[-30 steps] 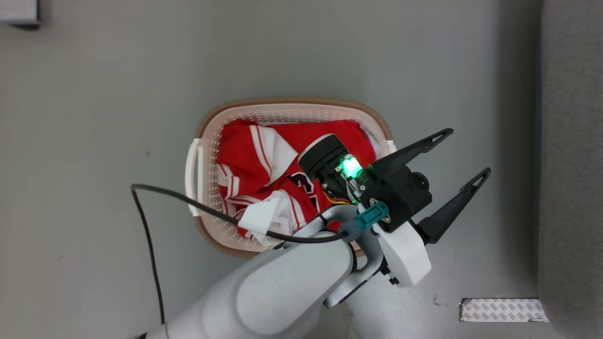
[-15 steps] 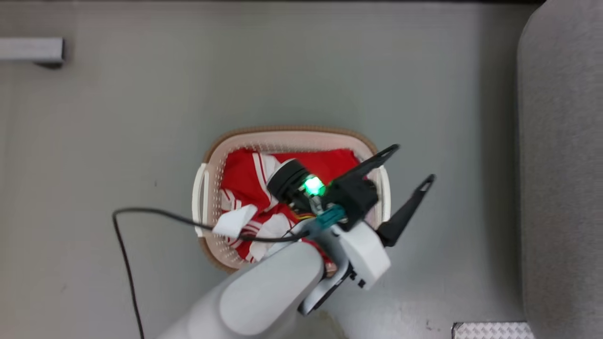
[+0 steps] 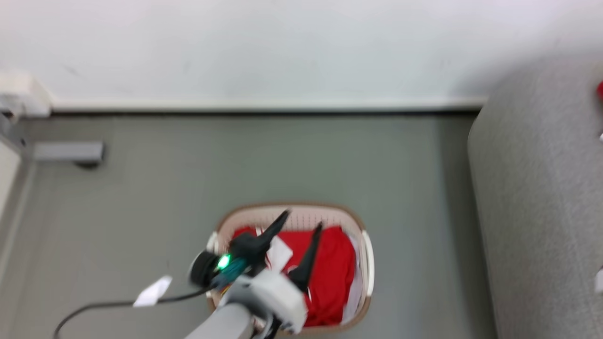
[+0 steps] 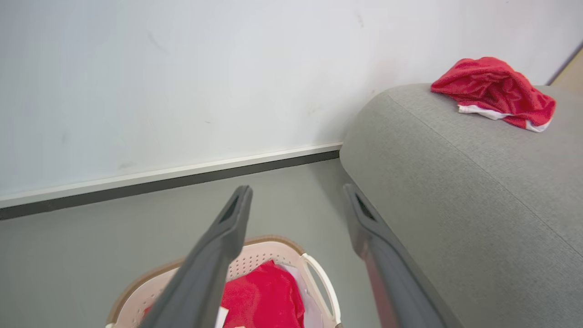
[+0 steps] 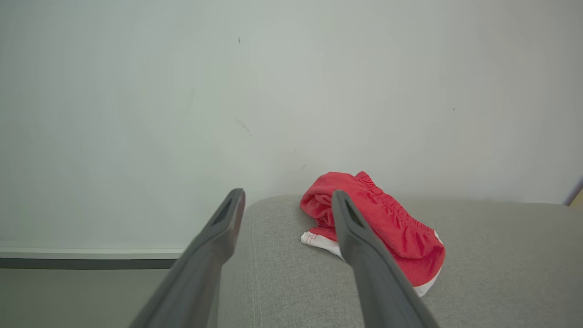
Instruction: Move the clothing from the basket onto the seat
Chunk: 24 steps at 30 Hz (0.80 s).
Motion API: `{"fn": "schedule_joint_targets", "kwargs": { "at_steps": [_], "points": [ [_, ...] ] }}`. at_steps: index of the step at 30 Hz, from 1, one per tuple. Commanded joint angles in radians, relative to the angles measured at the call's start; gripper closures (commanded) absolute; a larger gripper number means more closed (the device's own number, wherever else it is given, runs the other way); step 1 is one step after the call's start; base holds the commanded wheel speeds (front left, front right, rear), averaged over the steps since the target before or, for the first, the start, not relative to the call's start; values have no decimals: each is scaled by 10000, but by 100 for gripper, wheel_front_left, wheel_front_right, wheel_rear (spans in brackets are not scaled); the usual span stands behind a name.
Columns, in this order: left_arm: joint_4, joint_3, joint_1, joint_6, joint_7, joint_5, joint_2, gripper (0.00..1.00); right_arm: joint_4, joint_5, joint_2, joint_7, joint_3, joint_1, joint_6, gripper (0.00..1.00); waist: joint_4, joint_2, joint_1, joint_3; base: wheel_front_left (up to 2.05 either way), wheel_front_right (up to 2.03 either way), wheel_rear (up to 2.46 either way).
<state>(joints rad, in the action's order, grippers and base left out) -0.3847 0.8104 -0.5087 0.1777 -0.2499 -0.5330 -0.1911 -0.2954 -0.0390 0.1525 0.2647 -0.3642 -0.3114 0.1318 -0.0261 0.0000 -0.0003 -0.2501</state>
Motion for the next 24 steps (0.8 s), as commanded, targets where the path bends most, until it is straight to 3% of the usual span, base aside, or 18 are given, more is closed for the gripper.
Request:
{"fn": "schedule_joint_targets", "kwargs": {
  "at_steps": [1, 7, 12, 16, 24],
  "points": [
    [-63, -187, 444, 91, -89, -182, -170, 0, 193, -47, -95, -7, 190, 461, -22, 0, 77, 0, 3, 1105, 0, 0, 0],
    [192, -1181, 1765, 435, -146, -142, -501, 0, 666, -341, -509, -8, 870, 1770, -22, 0, 215, 0, 3, 2027, 0, 0, 0],
    [646, -2264, 2962, 471, -144, 181, -741, 0, 1028, -489, -823, -8, 1501, 2752, -22, 0, 402, 0, 3, 2521, 0, 0, 0],
    [843, -3105, 3663, 316, -145, 650, -746, 0, 1174, -478, -978, -8, 1959, 3314, -22, 0, 552, 0, 3, 2700, 0, 0, 0],
    [799, -4397, 4465, -493, -147, 1428, -421, 0, 1062, -812, -1008, -8, 2646, 3796, -22, 0, 703, 0, 3, 2853, 0, 0, 0]
  ]
}}
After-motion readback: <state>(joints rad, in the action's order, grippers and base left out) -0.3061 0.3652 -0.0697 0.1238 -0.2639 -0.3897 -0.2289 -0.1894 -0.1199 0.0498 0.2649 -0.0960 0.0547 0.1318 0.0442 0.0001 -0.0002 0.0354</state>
